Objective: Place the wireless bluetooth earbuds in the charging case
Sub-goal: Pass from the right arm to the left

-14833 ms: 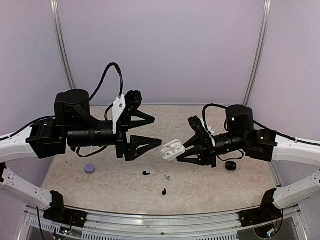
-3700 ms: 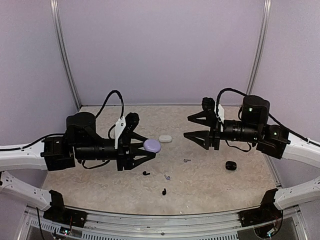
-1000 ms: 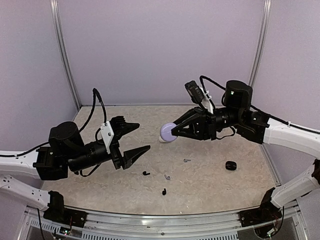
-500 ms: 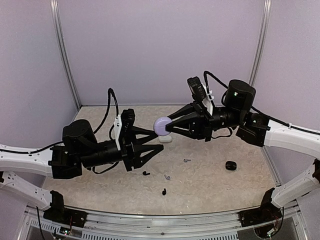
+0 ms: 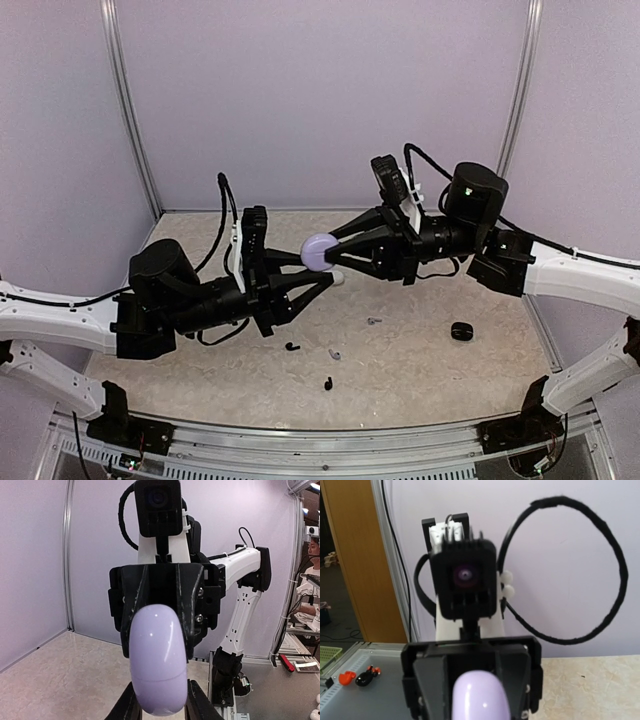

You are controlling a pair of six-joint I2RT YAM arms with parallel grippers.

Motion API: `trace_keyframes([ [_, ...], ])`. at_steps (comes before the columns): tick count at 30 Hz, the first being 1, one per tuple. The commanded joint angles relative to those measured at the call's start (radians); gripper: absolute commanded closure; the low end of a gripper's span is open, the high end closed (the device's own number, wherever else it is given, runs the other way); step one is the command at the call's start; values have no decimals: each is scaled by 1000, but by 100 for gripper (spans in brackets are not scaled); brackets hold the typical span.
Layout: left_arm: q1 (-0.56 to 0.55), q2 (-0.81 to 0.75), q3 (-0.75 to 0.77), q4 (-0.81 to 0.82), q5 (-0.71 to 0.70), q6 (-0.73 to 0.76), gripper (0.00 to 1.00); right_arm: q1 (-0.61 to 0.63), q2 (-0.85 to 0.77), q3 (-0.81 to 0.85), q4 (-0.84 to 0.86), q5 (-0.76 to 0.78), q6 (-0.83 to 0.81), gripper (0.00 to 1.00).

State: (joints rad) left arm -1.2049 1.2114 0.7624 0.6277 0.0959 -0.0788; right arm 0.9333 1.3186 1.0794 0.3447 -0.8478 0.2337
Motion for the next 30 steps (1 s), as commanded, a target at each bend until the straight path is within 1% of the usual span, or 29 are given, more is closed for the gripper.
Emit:
trace_keyframes([
  [1, 5, 2, 28, 53, -36, -17, 70, 11, -4, -23, 49, 13, 14, 93],
  [8, 5, 16, 33, 67, -57, -23, 69, 14, -2, -28, 53, 15, 16, 93],
  [11, 7, 24, 37, 68, -57, -22, 70, 15, -4, -27, 51, 13, 16, 93],
  [14, 8, 27, 40, 71, -52, -22, 73, 16, -4, -31, 51, 12, 18, 93],
  [17, 11, 27, 41, 68, -36, -22, 81, 16, -8, -38, 56, 12, 22, 92],
  [18, 11, 27, 41, 65, -31, -19, 85, 16, -11, -38, 52, 13, 23, 91],
  [21, 13, 20, 35, 27, -9, -3, 94, 15, -25, -33, 13, 32, 1, 75],
  [24, 16, 4, 25, -13, 28, 14, 99, 10, -36, -14, -48, 62, -28, 62],
  [27, 16, -6, 24, -52, 47, 32, 100, 8, -39, -1, -75, 72, -36, 54],
  [30, 15, -9, 25, -69, 56, 37, 100, 7, -26, 11, -86, 75, -37, 52],
])
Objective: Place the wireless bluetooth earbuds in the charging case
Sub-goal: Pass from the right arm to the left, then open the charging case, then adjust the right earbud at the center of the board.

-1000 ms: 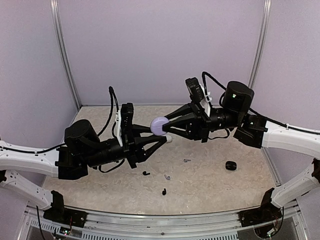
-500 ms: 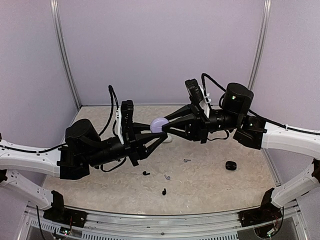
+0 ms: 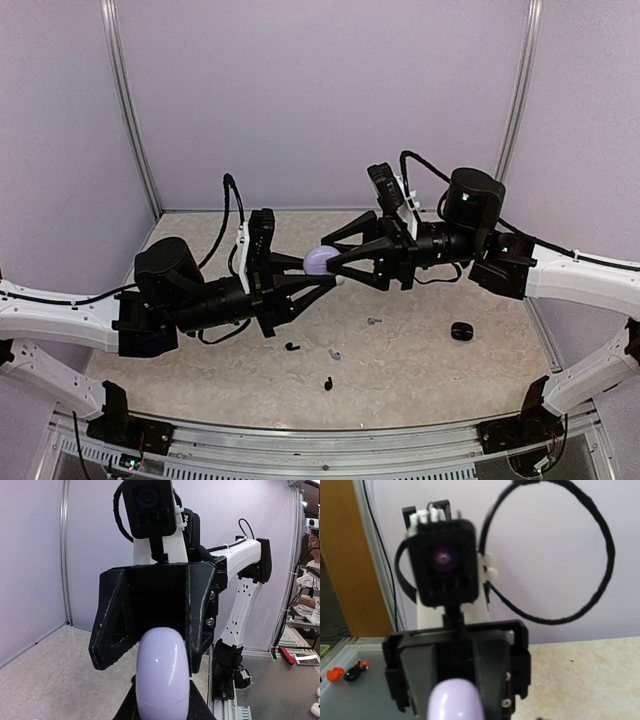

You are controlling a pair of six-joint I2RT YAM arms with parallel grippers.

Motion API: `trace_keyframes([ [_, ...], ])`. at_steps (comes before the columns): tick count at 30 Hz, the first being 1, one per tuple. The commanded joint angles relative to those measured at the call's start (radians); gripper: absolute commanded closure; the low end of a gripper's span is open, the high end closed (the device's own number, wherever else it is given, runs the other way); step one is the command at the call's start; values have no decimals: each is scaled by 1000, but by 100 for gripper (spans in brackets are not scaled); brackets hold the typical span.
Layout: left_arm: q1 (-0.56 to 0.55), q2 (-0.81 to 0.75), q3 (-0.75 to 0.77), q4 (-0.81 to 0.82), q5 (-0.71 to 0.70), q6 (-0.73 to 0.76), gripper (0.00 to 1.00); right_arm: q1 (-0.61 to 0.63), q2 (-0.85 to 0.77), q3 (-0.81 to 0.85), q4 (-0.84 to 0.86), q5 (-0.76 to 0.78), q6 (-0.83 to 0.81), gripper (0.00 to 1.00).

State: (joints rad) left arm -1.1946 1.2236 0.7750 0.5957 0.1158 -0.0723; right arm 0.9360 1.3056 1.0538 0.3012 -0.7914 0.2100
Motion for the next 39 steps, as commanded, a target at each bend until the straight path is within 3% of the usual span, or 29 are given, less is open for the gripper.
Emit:
trace_keyframes([
  [1, 5, -20, 13, -41, 38, 32, 100, 4, -8, 41, -45, 17, -14, 51],
  [10, -11, -5, 29, -88, 62, 66, 100, 3, 8, 73, -72, 90, -7, 52],
  [26, -6, -22, -1, -98, 58, 64, 100, -42, -22, 83, -103, 84, -17, 53],
  [33, 47, -87, -78, -116, 45, -4, 100, -121, -69, 77, -232, 62, -58, 48],
  [39, 83, -166, -169, -123, 9, -54, 100, -200, -27, 28, -478, 144, -150, 47],
])
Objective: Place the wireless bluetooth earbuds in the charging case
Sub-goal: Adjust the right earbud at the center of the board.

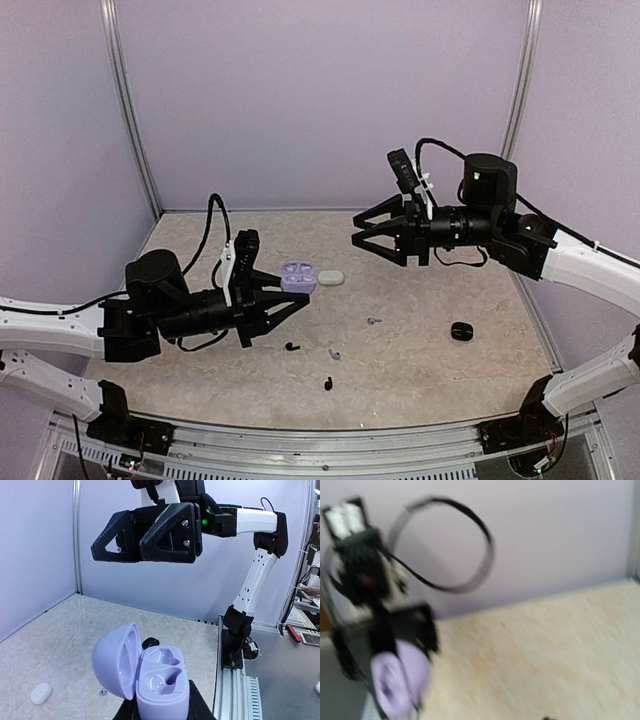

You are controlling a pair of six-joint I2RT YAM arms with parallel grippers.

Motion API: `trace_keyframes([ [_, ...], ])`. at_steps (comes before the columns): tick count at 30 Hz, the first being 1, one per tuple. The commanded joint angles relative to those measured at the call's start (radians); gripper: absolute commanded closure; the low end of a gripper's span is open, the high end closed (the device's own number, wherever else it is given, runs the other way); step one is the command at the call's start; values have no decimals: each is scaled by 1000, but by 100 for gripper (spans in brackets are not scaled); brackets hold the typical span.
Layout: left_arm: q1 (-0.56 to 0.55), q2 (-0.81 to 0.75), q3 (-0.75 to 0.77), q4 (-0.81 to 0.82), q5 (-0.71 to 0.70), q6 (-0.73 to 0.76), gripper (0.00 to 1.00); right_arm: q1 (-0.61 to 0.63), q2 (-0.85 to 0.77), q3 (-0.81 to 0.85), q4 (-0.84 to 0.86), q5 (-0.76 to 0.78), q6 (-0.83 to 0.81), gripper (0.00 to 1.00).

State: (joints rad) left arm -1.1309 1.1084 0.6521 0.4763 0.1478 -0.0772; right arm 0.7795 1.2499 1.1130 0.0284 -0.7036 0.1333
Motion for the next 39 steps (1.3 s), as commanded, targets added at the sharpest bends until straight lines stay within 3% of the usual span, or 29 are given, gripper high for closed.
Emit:
trace_keyframes([
  [1, 23, -68, -57, -3, -27, -56, 100, -57, 50, -29, -253, 76, -92, 47],
  [8, 36, -115, -94, -24, -47, -80, 100, -75, 244, 50, -507, 210, -212, 51],
  [14, 37, -127, -120, -21, -54, -92, 100, -36, 334, 38, -514, 193, -208, 58],
  [20, 40, -155, -155, 5, -84, -101, 100, 29, 376, -52, -358, 194, -158, 61],
  [26, 41, -162, -154, -4, -87, -100, 100, 47, 427, -41, -328, 269, -169, 64],
  [35, 44, -165, -154, -7, -86, -95, 100, -50, 549, 113, -552, 501, -279, 62],
  [39, 49, -160, -153, -2, -76, -90, 100, -60, 589, 150, -597, 498, -300, 61],
])
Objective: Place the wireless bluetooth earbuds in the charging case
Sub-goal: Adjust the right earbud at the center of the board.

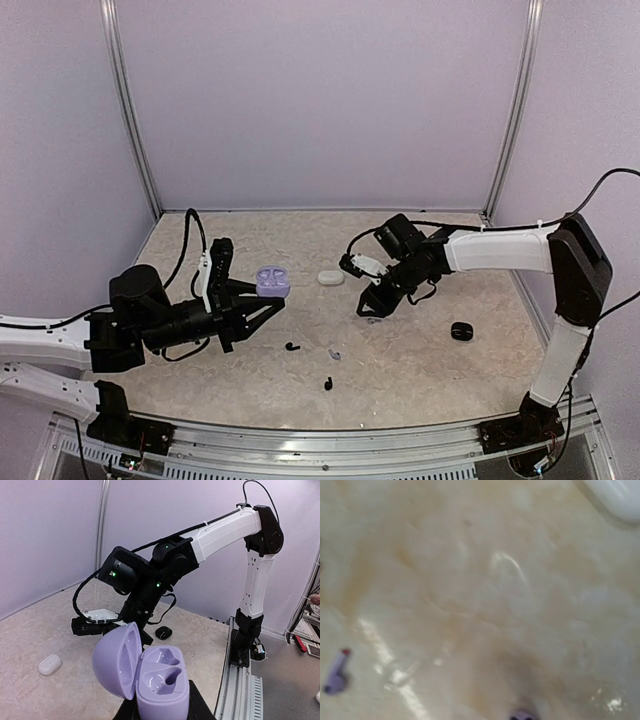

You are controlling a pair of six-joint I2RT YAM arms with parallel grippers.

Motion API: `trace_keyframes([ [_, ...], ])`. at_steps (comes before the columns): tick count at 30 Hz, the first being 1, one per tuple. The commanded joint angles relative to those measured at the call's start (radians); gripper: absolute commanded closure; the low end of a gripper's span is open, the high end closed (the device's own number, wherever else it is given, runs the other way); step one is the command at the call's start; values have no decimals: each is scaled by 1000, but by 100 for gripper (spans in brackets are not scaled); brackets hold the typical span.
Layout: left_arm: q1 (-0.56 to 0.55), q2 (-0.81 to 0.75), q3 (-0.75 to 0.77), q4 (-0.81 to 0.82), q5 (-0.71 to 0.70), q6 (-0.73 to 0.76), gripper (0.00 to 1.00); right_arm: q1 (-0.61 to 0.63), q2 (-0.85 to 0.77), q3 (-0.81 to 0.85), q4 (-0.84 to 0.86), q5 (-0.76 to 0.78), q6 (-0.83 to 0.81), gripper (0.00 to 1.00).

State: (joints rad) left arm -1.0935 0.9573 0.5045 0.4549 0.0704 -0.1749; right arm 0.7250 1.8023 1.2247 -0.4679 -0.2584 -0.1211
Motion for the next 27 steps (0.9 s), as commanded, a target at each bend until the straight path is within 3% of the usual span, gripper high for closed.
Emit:
trace_keyframes([
  [1, 12, -7, -3, 18, 5, 9, 100, -10, 44, 44, -108, 53, -51, 61],
  [19, 26, 6, 2, 22, 30, 22, 100, -37, 176, 117, -137, 174, -76, 61],
  [27, 29, 9, 2, 20, 31, 23, 100, -86, 213, 177, -133, 180, -18, 69],
])
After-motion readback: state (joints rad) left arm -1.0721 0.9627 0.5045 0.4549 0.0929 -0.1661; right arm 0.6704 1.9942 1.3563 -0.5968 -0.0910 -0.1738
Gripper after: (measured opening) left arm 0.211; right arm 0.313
